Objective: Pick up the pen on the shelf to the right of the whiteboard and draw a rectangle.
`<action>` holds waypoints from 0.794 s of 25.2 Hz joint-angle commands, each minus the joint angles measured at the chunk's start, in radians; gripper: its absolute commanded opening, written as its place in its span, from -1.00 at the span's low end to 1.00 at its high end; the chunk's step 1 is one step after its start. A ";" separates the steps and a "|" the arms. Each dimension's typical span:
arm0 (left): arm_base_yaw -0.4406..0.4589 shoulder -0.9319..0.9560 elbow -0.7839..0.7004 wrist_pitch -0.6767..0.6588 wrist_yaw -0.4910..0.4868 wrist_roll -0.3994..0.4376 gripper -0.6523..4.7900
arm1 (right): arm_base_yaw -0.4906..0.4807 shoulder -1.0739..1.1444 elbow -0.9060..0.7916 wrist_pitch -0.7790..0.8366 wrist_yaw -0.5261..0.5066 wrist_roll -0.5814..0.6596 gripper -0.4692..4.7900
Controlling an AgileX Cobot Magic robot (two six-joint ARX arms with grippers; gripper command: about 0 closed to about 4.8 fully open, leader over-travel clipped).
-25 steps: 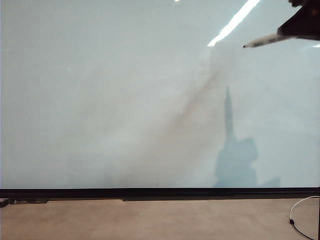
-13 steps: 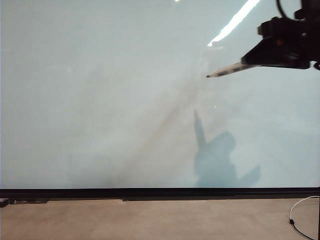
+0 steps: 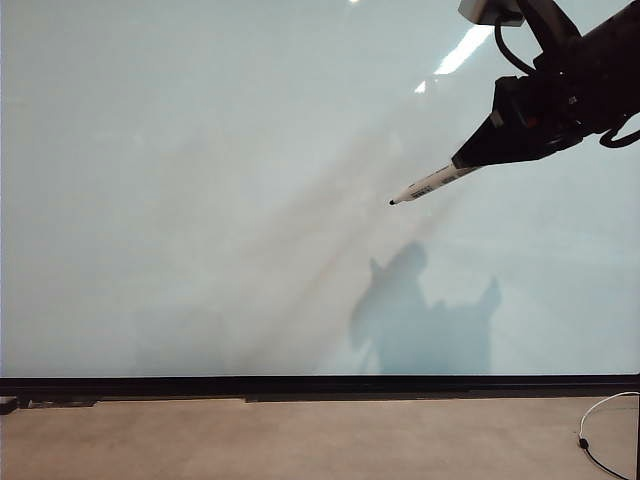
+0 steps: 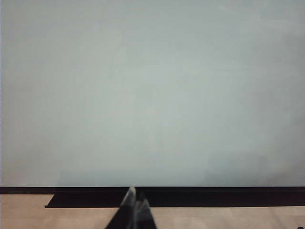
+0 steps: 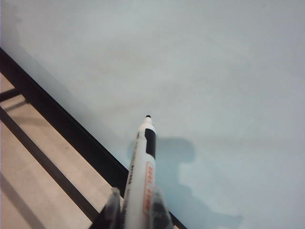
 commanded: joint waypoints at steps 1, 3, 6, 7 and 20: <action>0.000 0.000 0.003 0.007 0.004 0.004 -0.78 | 0.001 0.003 0.006 0.008 -0.007 -0.046 -0.84; 0.000 0.000 0.003 0.006 0.004 0.004 -0.78 | 0.002 0.014 0.008 0.010 -0.007 -0.062 -0.84; 0.000 0.000 0.003 0.006 0.004 0.004 -0.78 | 0.020 0.061 0.036 -0.012 -0.011 -0.105 -0.84; 0.000 0.000 0.003 0.006 0.004 0.004 -0.78 | 0.033 0.084 0.050 -0.011 -0.011 -0.119 -0.84; 0.000 0.000 0.003 0.006 0.004 0.004 -0.78 | 0.070 0.264 0.189 0.005 -0.041 -0.134 -0.84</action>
